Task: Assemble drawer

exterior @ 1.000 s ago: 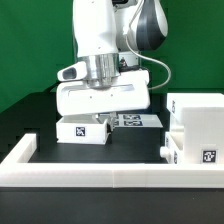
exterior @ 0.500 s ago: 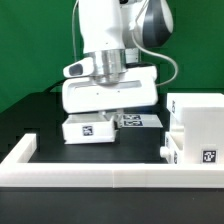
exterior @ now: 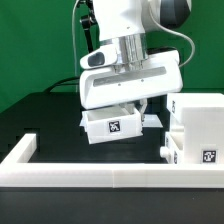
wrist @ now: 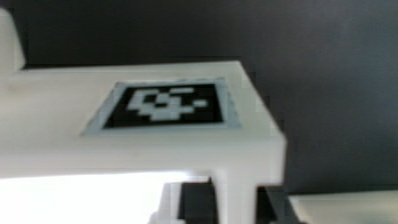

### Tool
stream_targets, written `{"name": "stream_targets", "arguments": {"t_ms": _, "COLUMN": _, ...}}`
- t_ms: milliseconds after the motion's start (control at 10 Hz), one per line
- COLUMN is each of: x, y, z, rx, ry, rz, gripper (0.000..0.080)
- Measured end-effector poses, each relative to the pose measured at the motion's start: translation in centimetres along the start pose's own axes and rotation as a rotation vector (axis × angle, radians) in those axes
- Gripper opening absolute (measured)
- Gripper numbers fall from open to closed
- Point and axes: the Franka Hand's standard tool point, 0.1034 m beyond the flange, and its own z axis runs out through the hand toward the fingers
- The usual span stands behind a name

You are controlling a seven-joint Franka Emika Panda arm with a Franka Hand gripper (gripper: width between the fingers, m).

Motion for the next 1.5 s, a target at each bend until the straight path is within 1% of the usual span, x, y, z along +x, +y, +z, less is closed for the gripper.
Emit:
{"name": "stream_targets", "arguments": {"t_ms": 100, "x": -0.2, "y": 0.0, "z": 0.1, "rx": 0.0, "ry": -0.004, "rz": -0.037, "gripper": 0.0039}}
{"name": "stream_targets", "arguments": {"t_ms": 200, "x": -0.2, "y": 0.2, "z": 0.1, "rx": -0.003, "ry": -0.005, "rz": -0.176, "gripper": 0.0039}}
{"name": "stream_targets", "arguments": {"t_ms": 300, "x": 0.0, "y": 0.6, "z": 0.1, "rx": -0.008, "ry": -0.006, "rz": -0.356, "gripper": 0.0039}}
{"name": "stream_targets", "arguments": {"t_ms": 400, "x": 0.8, "y": 1.1, "z": -0.3, "rx": -0.023, "ry": -0.007, "rz": -0.556, "gripper": 0.0039}}
{"name": "stream_targets", "arguments": {"t_ms": 600, "x": 1.6, "y": 1.3, "z": -0.9, "rx": -0.034, "ry": -0.016, "rz": -0.663, "gripper": 0.0039}}
{"name": "stream_targets", "arguments": {"t_ms": 800, "x": 1.4, "y": 1.4, "z": -0.6, "rx": -0.032, "ry": -0.024, "rz": -0.788, "gripper": 0.0038}}
{"name": "stream_targets", "arguments": {"t_ms": 900, "x": 1.5, "y": 1.6, "z": -0.7, "rx": -0.035, "ry": -0.027, "rz": -0.88, "gripper": 0.0038}}
{"name": "stream_targets", "arguments": {"t_ms": 1000, "x": 2.0, "y": 2.1, "z": -0.8, "rx": -0.041, "ry": -0.044, "rz": -1.062, "gripper": 0.0039}}
{"name": "stream_targets", "arguments": {"t_ms": 1100, "x": 2.7, "y": 2.1, "z": -0.9, "rx": -0.04, "ry": -0.067, "rz": -1.159, "gripper": 0.0039}}
{"name": "stream_targets", "arguments": {"t_ms": 1200, "x": 3.5, "y": 2.0, "z": -1.2, "rx": -0.054, "ry": -0.066, "rz": -1.226, "gripper": 0.0038}}
{"name": "stream_targets", "arguments": {"t_ms": 1300, "x": 3.7, "y": 2.3, "z": -1.6, "rx": -0.068, "ry": -0.057, "rz": -1.311, "gripper": 0.0039}}
{"name": "stream_targets", "arguments": {"t_ms": 1400, "x": 3.7, "y": 2.4, "z": -1.5, "rx": -0.066, "ry": -0.059, "rz": -1.335, "gripper": 0.0039}}
{"name": "stream_targets", "arguments": {"t_ms": 1500, "x": 3.8, "y": 2.4, "z": -1.2, "rx": -0.057, "ry": -0.063, "rz": -1.376, "gripper": 0.0039}}
